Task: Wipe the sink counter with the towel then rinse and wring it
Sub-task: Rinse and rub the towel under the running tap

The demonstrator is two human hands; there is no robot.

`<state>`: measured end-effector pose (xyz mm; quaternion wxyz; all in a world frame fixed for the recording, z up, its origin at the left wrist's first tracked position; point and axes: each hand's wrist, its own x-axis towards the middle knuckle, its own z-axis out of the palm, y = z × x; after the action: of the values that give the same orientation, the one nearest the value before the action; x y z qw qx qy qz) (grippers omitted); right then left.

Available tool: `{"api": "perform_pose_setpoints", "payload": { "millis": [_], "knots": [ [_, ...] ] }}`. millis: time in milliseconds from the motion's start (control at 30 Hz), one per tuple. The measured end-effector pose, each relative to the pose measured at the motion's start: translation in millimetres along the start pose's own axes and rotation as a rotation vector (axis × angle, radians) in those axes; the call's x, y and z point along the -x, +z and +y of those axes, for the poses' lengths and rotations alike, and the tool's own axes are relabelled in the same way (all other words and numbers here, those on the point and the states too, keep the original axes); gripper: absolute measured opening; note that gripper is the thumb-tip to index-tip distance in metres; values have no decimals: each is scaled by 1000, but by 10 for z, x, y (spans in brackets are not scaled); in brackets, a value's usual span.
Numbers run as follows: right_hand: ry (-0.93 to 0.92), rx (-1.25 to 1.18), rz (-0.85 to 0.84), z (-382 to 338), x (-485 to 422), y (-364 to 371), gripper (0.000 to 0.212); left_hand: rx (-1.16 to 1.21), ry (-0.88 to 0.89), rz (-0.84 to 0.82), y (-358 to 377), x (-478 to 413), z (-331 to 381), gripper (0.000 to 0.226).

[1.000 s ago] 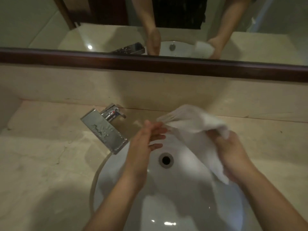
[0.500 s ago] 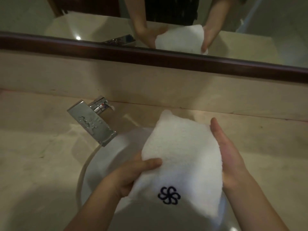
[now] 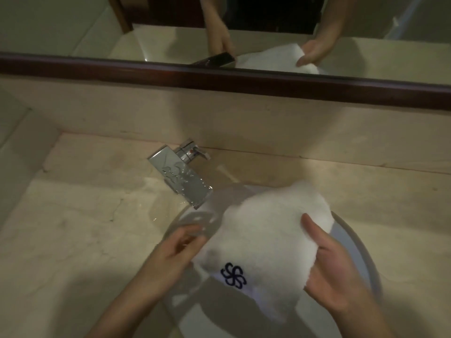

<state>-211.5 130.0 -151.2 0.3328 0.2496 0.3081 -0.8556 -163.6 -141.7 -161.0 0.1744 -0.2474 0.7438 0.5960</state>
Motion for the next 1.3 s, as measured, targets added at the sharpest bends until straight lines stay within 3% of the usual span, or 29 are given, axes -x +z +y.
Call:
{"api": "perform_pose_setpoints", "payload": {
  "millis": [133, 267, 367, 500, 633, 800, 1033, 1300],
  "knots": [
    [-32, -33, 55, 56, -87, 85, 48, -87, 211, 212, -429, 325, 353, 45],
    [-22, -8, 46, 165, -216, 208, 50, -367, 636, 419, -516, 250, 1109, 28],
    [21, -21, 15, 254, -283, 300, 47, -754, 820, 318, -476, -219, 1478, 41],
    [41, 7, -14, 351, -362, 401, 50, -1206, 683, -53, -457, -822, 1671, 54],
    [40, 45, -30, 393, -462, 517, 52, -1344, 477, -236, -417, -1125, 1782, 51],
    [49, 71, -22, 420, -550, 616, 51, -1312, 420, -287, -446, -1399, 1752, 20],
    [54, 50, -15, 510, -665, 600, 55, -1276, 539, -211, -473, -1498, 1657, 25],
    [63, 18, -16, 535, -692, 591, 56, -1234, 518, -187, -463, -1575, 1641, 28]
  ]
}}
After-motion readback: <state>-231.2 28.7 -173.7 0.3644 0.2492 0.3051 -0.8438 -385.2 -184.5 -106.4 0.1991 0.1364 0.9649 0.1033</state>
